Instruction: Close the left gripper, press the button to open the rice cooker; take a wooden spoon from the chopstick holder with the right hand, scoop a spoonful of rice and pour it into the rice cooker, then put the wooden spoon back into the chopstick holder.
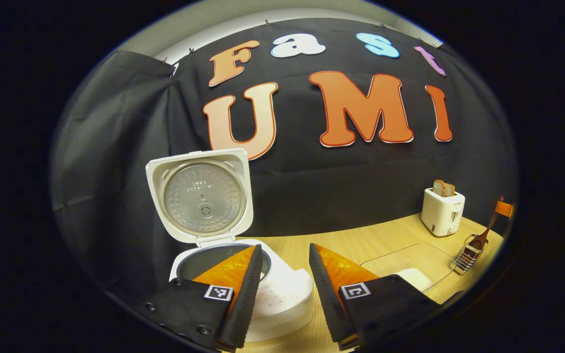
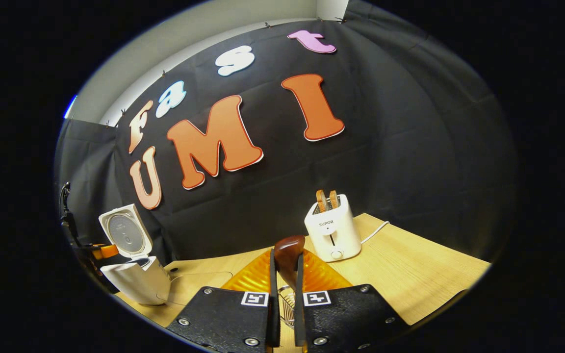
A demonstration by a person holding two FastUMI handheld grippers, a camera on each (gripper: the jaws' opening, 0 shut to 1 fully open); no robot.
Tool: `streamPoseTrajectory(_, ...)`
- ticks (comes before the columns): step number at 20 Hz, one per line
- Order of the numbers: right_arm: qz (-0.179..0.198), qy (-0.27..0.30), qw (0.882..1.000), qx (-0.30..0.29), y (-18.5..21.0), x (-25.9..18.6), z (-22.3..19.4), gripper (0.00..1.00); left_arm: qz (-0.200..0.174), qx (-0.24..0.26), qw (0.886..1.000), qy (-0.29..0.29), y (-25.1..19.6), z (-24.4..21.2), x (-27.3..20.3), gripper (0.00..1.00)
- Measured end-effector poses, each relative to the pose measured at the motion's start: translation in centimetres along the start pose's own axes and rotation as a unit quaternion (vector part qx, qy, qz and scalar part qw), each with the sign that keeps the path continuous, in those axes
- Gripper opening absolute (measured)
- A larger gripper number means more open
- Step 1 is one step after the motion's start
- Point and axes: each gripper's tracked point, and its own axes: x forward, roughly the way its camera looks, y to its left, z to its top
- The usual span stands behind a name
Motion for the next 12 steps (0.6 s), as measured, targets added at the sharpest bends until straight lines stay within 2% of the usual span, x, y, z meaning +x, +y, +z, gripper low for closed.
streamPoseTrajectory(3, 0.008, -0.015, 1.0, 0.009, 1.0, 0.0, 1.5, 0.11, 0.004, -0.013, 1.0, 0.0, 0.5, -0.4, 0.1, 0.65)
streamPoseTrajectory(7, 0.018, -0.05, 0.999, -0.012, 3.1, -0.2, 4.1, 0.11, 0.008, -0.032, 0.999, -0.002, 1.2, -0.8, 0.1, 0.65)
streamPoseTrajectory(12, 0.057, -0.08, 0.995, -0.014, 7.5, -0.1, 6.6, 0.11, 0.011, -0.043, 0.999, -0.007, 1.7, -1.3, 0.1, 0.65)
